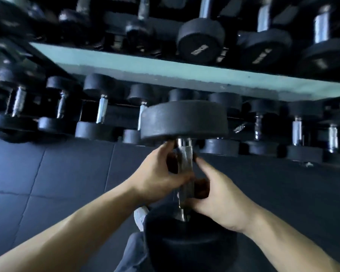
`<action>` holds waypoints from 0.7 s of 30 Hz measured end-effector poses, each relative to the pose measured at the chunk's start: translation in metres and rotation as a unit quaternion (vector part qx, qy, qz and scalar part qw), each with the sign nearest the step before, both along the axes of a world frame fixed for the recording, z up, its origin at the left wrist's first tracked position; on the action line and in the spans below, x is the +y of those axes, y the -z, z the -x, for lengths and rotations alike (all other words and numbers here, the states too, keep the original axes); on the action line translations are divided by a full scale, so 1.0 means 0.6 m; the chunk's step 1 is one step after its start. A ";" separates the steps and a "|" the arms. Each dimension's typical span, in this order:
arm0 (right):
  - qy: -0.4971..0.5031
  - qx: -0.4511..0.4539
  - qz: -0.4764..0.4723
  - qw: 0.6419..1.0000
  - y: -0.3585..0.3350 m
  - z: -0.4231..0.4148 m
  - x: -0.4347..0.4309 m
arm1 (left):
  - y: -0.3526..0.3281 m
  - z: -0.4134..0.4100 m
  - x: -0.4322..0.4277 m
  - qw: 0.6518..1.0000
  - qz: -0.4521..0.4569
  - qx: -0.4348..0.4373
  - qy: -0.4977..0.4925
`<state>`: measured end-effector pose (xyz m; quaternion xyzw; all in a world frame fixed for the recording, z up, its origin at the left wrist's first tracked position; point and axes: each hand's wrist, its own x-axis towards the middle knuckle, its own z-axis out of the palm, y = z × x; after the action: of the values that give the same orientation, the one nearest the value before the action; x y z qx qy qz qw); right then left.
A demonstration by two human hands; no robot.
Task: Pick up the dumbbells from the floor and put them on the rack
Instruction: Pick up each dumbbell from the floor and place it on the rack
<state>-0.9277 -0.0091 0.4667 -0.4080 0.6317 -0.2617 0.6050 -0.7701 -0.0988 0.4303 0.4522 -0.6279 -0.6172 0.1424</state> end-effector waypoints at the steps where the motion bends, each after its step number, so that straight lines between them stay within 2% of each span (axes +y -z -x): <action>1: 0.018 0.004 0.002 1.000 -0.009 0.033 0.015 | -0.008 0.042 0.005 1.000 0.003 -0.001 0.022; 7: 0.085 0.021 -0.016 0.996 -0.045 0.269 0.112 | -0.036 0.311 0.061 0.994 -0.012 0.012 0.109; 21: 0.150 0.099 -0.002 0.984 -0.108 0.857 0.274 | -0.085 0.941 0.197 0.981 -0.054 0.042 0.180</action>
<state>-1.4419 0.1551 0.5317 -0.3309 0.7431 -0.3064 0.4944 -1.3348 0.0196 0.4811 0.3120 -0.6586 -0.6841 0.0310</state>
